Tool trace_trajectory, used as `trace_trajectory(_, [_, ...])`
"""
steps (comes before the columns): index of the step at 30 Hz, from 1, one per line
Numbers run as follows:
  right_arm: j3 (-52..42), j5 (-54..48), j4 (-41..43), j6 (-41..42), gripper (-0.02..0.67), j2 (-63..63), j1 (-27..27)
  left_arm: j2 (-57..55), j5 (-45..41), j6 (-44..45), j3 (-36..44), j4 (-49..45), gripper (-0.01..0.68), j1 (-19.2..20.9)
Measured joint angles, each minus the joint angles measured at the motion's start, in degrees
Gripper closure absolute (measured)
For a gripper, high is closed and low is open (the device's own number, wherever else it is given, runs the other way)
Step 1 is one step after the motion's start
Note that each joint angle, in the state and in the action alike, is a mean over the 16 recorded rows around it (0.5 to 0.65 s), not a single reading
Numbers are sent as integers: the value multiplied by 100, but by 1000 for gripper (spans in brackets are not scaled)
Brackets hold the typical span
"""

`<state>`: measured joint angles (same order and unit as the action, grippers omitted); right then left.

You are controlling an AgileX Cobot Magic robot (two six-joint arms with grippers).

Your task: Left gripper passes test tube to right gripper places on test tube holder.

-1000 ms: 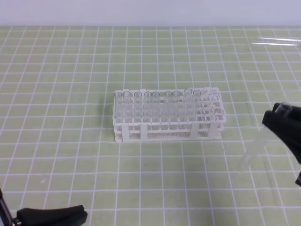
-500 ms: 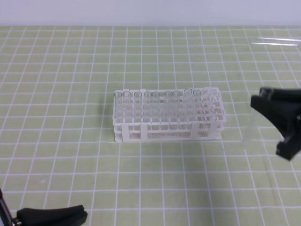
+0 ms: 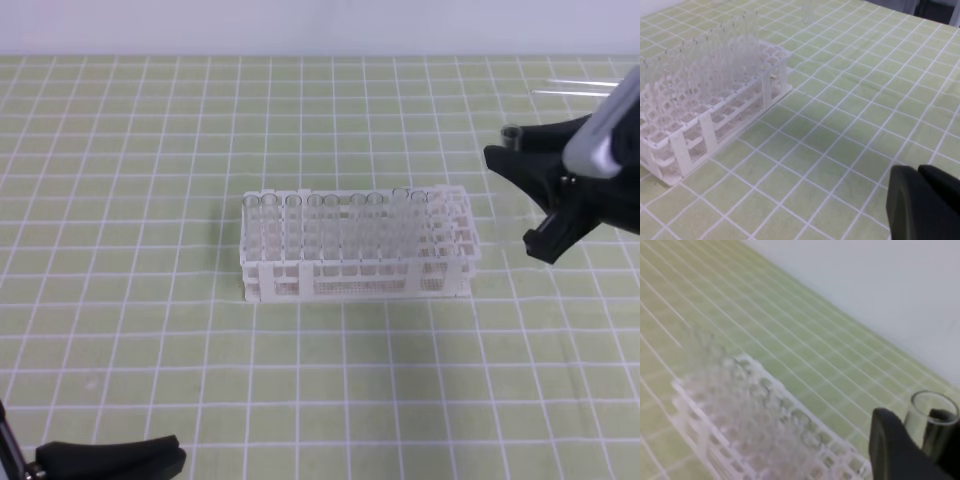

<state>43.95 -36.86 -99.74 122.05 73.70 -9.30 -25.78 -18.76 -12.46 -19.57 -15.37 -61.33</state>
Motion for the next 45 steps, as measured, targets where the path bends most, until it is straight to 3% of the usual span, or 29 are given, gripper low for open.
trace_trajectory(12, [210,359,-11,291,547,460,-192,3,1,19,-1,5,673,-1])
trace_trajectory(32, [655,114,-1,-100,547,471,-120,-6,18,20,1,-5,673,1])
trace_trajectory(39, [993,486,438,-765,547,390,-111,-6,18,20,1,-5,673,1])
trace_trajectory(45, [1306,1156,1237,-2113,547,312,-227,-9,23,20,2,-7,673,2])
